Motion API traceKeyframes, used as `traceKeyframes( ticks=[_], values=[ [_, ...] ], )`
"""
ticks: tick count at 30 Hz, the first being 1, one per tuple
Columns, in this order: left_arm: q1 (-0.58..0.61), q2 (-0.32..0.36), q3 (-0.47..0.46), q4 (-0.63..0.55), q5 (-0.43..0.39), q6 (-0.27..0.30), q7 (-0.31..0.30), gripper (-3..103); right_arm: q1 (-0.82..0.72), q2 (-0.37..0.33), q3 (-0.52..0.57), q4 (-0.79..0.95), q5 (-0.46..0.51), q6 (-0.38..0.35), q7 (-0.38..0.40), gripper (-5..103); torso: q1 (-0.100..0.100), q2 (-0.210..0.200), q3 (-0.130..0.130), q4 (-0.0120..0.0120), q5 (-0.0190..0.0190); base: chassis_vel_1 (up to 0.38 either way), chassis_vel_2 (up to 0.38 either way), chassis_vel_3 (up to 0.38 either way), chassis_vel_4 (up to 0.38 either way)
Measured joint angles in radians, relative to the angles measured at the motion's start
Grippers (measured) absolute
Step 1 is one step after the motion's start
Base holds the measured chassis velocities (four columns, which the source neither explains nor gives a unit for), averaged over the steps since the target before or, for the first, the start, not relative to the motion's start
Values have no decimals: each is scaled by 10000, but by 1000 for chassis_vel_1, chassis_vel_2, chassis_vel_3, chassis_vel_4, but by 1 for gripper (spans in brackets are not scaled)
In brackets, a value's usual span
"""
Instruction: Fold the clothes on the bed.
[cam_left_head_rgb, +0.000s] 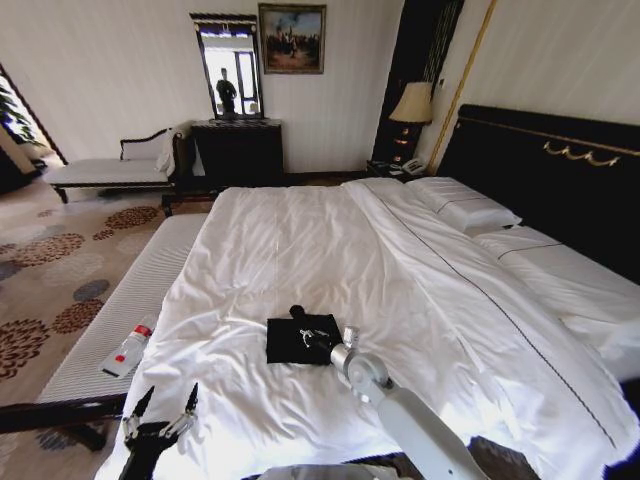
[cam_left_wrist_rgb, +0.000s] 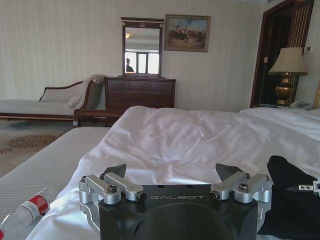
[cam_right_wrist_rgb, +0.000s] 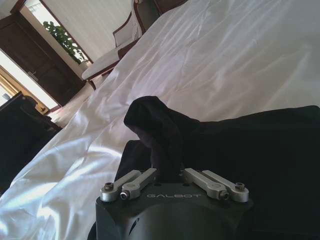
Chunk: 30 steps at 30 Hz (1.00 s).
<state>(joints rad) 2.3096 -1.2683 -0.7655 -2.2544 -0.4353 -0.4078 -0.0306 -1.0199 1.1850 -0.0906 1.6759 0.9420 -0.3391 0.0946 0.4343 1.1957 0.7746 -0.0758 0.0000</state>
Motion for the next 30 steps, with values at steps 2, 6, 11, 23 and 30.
traceKeyframes(
  ticks=[2, 6, 11, 23, 30],
  values=[
    [0, 0, 0, 0, 0, 0, 0, 100, 14, -7, -61, -30, -49, 41, -12, 5, 0, 0, 0, 0, -1, 0, 0, 0, 0],
    [0, 0, 0, 0, 0, 0, 0, 100, 210, -8, -305, -211, -112, 129, 26, 5, -1, 0, 0, 0, 0, 0, 0, 0, 0],
    [0, 0, 0, 0, 0, 0, 0, 100, 408, 3, -539, -330, -131, 132, 186, 3, 0, 0, 1, 0, -1, 0, 0, 0, 0],
    [0, 1, 0, 0, 0, -1, 0, 100, 460, -39, -1053, 636, -899, 298, 936, 39, 0, 1, 0, 0, 0, 0, 0, 0, 0],
    [0, 1, 0, 0, 0, 0, 0, 100, -149, 241, -763, 1892, -1165, 536, 1185, 66, 0, 1, 0, 0, 0, 0, 0, 0, 0]
  ],
)
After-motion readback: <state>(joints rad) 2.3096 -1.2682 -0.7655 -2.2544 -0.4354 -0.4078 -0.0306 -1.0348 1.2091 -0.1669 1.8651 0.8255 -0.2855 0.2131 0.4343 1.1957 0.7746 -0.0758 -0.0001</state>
